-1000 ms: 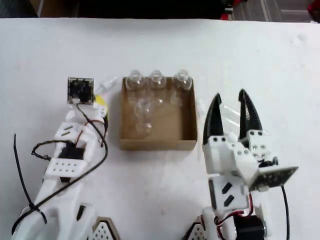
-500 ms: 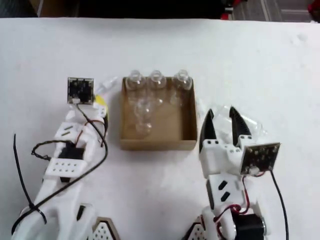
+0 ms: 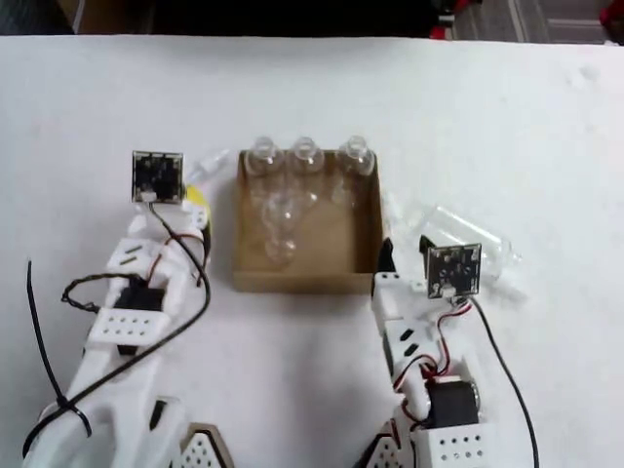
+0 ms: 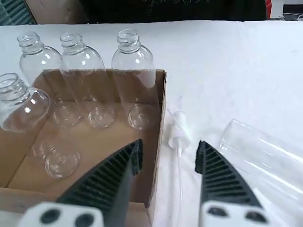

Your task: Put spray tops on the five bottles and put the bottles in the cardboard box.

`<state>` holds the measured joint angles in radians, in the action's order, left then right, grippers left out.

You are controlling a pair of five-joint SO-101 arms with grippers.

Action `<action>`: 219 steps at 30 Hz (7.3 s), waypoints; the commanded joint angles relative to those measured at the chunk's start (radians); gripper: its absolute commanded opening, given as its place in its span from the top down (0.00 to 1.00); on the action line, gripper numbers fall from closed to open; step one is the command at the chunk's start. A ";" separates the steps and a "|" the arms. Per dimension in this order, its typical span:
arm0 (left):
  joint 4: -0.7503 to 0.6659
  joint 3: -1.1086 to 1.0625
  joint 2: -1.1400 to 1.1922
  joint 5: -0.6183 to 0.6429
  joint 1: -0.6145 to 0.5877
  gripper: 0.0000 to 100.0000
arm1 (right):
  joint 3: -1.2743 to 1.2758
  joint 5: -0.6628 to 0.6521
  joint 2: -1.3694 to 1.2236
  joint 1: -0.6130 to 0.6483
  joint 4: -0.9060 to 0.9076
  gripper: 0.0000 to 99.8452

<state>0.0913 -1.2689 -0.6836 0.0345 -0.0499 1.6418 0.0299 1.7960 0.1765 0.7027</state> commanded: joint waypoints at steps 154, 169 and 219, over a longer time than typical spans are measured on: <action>-0.025 0.003 0.002 -0.011 0.008 0.98 | 0.048 0.002 0.005 -0.008 0.562 0.84; -0.025 0.003 0.002 -0.011 0.007 0.98 | 0.048 0.002 0.005 -0.008 0.562 0.84; -0.026 0.003 0.001 -0.011 0.008 0.98 | 0.048 0.002 0.005 -0.010 0.562 0.84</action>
<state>0.0882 -1.2750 -0.6836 0.0345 -0.0499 1.6817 0.0299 1.7960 0.1765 1.2612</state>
